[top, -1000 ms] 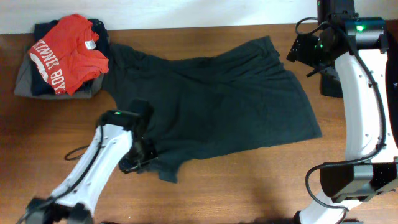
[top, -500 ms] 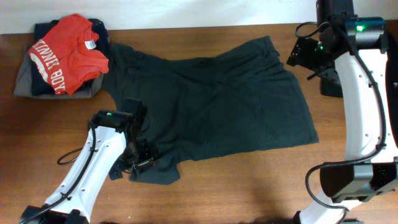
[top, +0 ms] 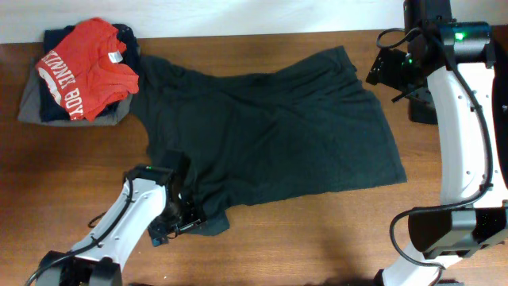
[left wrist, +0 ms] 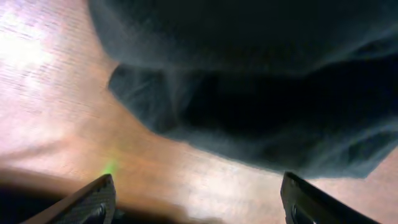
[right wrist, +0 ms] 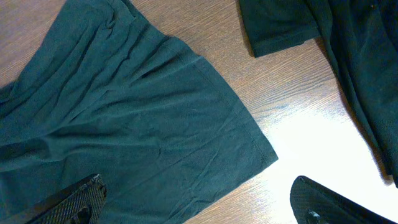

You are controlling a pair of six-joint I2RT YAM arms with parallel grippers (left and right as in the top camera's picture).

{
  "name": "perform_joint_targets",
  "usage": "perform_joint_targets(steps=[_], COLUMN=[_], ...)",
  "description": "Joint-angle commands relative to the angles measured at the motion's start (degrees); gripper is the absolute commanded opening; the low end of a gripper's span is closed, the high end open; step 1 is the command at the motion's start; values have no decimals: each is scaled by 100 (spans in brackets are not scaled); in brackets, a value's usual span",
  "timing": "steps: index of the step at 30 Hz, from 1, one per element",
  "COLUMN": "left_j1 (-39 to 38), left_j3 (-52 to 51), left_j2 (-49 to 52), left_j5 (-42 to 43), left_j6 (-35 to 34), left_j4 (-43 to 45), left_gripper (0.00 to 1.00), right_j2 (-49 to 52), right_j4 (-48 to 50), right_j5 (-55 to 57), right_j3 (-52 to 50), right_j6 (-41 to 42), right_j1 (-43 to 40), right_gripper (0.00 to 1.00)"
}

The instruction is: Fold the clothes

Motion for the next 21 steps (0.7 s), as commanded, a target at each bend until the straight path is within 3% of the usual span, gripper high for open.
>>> perform_joint_targets(steps=[1, 7, 14, 17, 21], left_j1=[24, 24, 24, 24, 24], left_j3=[-164, -365, -413, -413, -413], left_j2=[-44, -44, 81, 177, 214], left_j5=[83, 79, -72, -96, -42], left_j6=[125, -160, -153, -153, -155], left_j4=[367, 1187, 1294, 1307, 1274], left_gripper=[84, 78, 72, 54, 4], right_j2=[-66, -66, -63, -63, -63], right_j4=[-13, -17, -11, -13, -22], right_j5=[96, 96, 96, 96, 96], right_j3=[7, 7, 7, 7, 7], right_j6=[20, 17, 20, 20, 20], right_j1=[-37, -37, -37, -37, -37], right_gripper=[99, 99, 99, 99, 99])
